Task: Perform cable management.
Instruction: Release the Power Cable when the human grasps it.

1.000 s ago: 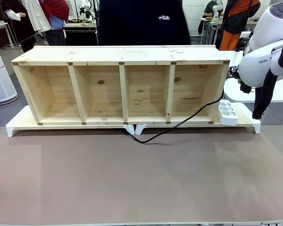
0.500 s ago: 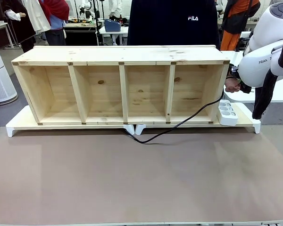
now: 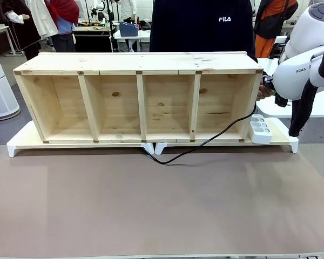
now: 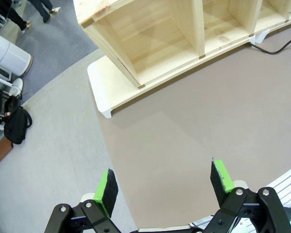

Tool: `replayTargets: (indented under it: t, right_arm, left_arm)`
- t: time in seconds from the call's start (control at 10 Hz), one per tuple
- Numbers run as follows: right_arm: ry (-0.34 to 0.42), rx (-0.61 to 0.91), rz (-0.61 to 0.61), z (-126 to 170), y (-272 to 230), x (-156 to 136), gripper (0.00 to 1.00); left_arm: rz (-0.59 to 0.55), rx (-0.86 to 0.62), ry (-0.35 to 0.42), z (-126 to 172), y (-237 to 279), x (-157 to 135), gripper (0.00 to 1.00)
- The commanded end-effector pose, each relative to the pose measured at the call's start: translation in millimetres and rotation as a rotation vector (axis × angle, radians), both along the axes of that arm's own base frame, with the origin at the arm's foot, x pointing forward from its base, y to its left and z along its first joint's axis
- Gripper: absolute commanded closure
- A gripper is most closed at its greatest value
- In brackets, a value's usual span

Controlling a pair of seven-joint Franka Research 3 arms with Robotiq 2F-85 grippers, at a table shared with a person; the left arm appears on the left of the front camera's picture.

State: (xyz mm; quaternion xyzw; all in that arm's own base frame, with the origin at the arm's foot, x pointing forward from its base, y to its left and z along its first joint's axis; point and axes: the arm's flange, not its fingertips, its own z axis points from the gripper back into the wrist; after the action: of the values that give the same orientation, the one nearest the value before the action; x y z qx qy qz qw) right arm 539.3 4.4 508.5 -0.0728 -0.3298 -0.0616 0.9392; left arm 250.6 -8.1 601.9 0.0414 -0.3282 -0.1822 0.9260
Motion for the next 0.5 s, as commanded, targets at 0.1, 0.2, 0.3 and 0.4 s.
replayTargets:
  t: [0.1,0.2,0.3,0.4]
  right_arm:
    - [-0.002,-0.004,0.005,-0.1,1.9,0.9,0.85]
    - [-0.002,-0.004,0.005,-0.1,1.9,0.9,0.85]
    - [-0.002,-0.004,0.005,-0.1,1.9,0.9,0.85]
    - [0.0,0.0,0.0,0.0,-0.2,0.0,0.85]
  left_arm:
    - [0.001,-0.002,0.0,0.1,0.9,0.0,0.0]
    - [0.001,-0.002,0.0,0.1,0.9,0.0,0.0]
    - [0.001,-0.002,0.0,0.1,0.9,0.0,0.0]
    - [0.001,-0.002,0.0,0.1,0.9,0.0,0.0]
